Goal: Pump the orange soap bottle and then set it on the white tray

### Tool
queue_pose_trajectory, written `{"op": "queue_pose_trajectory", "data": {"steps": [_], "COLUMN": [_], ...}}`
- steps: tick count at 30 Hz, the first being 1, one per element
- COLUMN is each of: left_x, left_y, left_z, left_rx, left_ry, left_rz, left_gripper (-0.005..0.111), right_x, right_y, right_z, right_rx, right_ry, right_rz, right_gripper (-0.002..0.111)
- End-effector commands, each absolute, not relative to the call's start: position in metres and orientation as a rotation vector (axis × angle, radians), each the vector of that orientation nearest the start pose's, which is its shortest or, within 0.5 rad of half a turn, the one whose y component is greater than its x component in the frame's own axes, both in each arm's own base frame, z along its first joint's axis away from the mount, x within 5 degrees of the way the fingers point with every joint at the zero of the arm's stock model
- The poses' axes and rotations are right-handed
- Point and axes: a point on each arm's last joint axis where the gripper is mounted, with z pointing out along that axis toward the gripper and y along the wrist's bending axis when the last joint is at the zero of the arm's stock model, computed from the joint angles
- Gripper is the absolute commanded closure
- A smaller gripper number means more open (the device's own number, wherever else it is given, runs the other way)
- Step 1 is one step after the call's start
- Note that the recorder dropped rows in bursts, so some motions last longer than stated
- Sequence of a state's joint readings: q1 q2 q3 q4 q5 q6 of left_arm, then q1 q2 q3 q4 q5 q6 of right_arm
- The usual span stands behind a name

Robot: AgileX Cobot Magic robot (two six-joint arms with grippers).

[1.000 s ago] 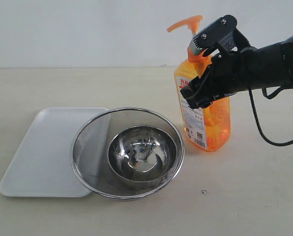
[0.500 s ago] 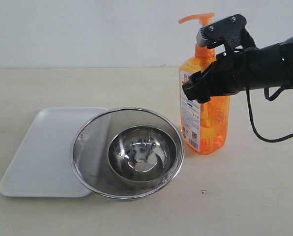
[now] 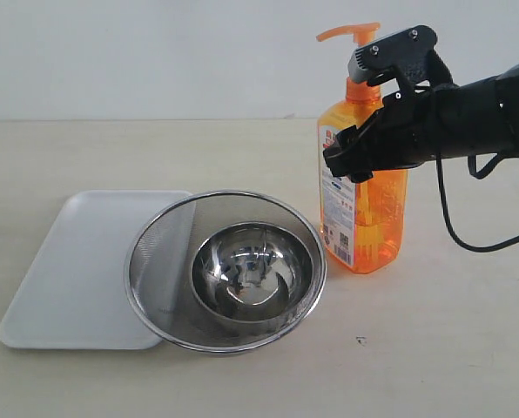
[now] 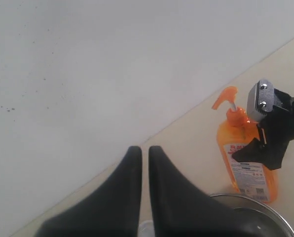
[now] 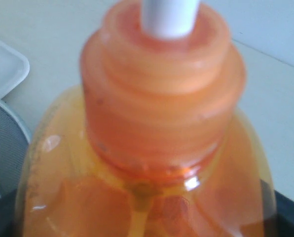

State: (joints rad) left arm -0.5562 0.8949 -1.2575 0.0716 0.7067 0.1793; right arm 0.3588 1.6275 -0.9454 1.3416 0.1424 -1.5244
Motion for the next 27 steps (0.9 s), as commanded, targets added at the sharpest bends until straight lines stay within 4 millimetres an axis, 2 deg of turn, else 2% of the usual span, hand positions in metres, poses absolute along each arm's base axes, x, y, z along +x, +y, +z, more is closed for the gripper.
{"op": "queue_pose_trajectory", "data": {"steps": [1,27], "left_x": [0.129,0.093], "left_y": [-0.071,-0.036], "left_z": [0.465,0.406], "left_rx": [0.621,0.44], "left_ry": [1.718,1.797], "left_rz": [-0.173,-0.141], "left_gripper": [0.102,0.102], "right_x": [0.321,0.32], "right_y": [0.133,0.134], "right_z": [0.232,0.232], "right_rx": [-0.657,-0.674], "right_ry": [2.087,2.084], "right_rz": [0.247,0.251], "right_gripper": [0.108,0.108]}}
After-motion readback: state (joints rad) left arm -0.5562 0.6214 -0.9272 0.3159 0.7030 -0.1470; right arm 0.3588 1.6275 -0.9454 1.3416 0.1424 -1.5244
